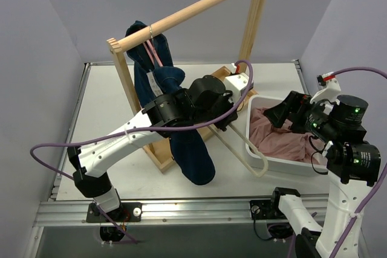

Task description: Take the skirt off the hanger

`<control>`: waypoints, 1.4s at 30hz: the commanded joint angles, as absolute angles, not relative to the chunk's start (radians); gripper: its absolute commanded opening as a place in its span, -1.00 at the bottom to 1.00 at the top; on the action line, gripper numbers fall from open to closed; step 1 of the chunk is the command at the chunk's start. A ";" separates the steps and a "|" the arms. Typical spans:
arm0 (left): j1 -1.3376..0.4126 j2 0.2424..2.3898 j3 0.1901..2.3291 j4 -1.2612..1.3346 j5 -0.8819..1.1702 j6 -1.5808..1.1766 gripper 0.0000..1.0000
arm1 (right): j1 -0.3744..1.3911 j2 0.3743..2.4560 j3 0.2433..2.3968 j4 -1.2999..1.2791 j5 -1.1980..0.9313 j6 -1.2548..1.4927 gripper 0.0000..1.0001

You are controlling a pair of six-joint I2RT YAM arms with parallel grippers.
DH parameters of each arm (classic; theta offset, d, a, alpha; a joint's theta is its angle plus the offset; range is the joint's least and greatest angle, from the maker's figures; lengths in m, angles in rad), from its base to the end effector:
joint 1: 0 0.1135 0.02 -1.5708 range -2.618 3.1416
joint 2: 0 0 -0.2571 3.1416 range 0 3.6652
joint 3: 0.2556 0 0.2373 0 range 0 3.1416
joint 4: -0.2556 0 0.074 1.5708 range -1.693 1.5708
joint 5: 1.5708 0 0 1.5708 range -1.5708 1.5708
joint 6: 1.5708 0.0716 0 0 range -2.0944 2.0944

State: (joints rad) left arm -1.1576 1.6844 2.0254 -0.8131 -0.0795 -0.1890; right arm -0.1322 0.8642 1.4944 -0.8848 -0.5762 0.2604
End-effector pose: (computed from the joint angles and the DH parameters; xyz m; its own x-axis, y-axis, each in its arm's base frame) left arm 0.1558 -0.3411 0.4362 -0.3455 0.3217 -0.8815 0.8345 0.5350 -0.1319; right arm 0.1369 0.0211 0.4591 -0.3474 0.2640 -0.8998 -0.3340 0.8618 0.3818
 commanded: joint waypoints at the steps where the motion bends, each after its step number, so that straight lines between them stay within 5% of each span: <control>1: -1.134 1.716 2.127 -0.833 -0.107 -0.164 -0.95 | -0.114 0.842 1.494 -0.847 -0.799 0.264 0.69; 20: -1.040 1.824 2.398 -0.933 -0.061 -0.176 -0.95 | -0.021 0.753 1.342 -0.865 -0.833 0.245 0.11; 29: -1.019 1.861 2.453 -0.953 -0.015 -0.192 -0.95 | -0.023 0.736 1.312 -0.851 -0.847 0.244 -0.63; 31: -1.016 1.884 2.479 -0.972 -0.012 -0.195 -0.95 | -0.025 0.738 1.316 -0.848 -0.847 0.244 -0.96; 34: -1.014 1.907 2.522 -0.992 -0.018 -0.204 -0.95 | -0.028 0.735 1.333 -0.833 -0.854 0.250 -1.00; 37: -1.011 1.916 2.540 -1.000 -0.028 -0.210 -0.63 | -0.034 0.730 1.353 -0.831 -0.848 0.252 -1.00; 39: -1.011 1.916 2.536 -0.997 -0.023 -0.207 -0.08 | -0.034 0.730 1.359 -0.831 -0.836 0.250 -1.00; 42: -1.011 1.914 2.536 -1.002 -0.017 -0.207 0.32 | -0.035 0.735 1.364 -0.836 -0.807 0.249 -1.00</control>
